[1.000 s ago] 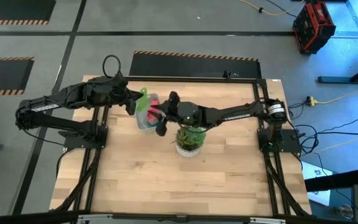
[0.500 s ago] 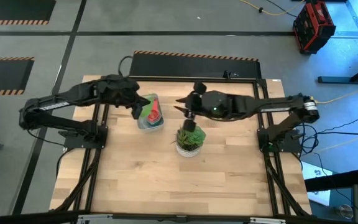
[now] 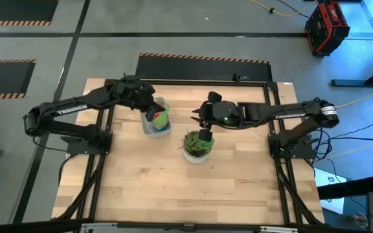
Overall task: Nest measuring cups in basket
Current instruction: Stack the green measuring cup on top of the red measuring cup in the gray bin, then return to Home Position
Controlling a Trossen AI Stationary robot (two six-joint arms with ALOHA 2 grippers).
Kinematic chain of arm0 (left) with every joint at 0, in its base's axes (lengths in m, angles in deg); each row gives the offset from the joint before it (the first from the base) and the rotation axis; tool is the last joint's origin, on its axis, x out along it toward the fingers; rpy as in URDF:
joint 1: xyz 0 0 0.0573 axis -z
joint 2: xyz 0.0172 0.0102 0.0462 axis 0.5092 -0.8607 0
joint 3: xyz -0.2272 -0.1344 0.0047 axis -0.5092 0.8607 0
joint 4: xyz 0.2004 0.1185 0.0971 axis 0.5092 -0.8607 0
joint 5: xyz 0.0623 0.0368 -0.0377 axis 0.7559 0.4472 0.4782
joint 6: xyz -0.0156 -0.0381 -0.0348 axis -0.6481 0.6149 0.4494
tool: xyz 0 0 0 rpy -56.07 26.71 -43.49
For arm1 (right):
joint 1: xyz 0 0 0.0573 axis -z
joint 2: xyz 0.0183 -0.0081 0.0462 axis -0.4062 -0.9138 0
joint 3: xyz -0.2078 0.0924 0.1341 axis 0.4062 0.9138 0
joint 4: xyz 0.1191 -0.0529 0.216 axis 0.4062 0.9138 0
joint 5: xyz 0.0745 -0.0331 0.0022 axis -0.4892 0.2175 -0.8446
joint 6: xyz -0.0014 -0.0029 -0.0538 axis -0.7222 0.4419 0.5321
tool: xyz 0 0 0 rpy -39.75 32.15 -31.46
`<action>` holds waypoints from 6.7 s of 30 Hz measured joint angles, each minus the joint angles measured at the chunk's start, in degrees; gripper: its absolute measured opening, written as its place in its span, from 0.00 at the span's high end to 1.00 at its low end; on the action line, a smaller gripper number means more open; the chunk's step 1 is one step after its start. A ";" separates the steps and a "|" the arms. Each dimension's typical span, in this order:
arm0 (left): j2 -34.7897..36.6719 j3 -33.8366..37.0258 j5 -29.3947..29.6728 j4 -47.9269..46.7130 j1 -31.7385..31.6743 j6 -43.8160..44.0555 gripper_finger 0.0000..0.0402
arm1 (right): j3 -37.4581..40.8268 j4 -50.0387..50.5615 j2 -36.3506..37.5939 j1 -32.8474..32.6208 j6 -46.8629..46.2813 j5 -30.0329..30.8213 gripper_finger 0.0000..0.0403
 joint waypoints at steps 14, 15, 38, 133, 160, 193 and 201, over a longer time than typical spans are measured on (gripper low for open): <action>0.68 20.02 -15.20 26.27 -16.00 7.91 1.00 | 13.24 -16.36 5.87 0.02 -0.18 -5.34 0.71; 0.68 20.77 -15.64 27.38 -16.87 8.24 1.00 | 13.25 -16.42 5.95 0.02 -0.22 -5.86 0.71; 0.68 28.82 -14.55 33.71 -21.42 12.56 0.96 | 13.31 -18.99 5.95 0.02 -0.17 -6.57 0.71; 61.54 33.29 19.86 6.95 16.08 -27.04 0.99 | 24.95 -3.62 39.63 0.09 2.26 -15.38 0.93; 61.60 51.84 14.69 26.46 16.06 -23.83 0.99 | 47.10 -4.21 79.12 0.09 -0.41 -19.60 0.93; 61.51 51.86 14.54 25.87 16.06 -22.52 0.99 | 69.81 -26.62 84.85 0.09 4.64 -21.02 0.93; 61.51 51.88 14.56 25.85 16.06 -22.52 0.98 | 73.48 -26.63 84.83 0.09 4.29 -20.71 0.93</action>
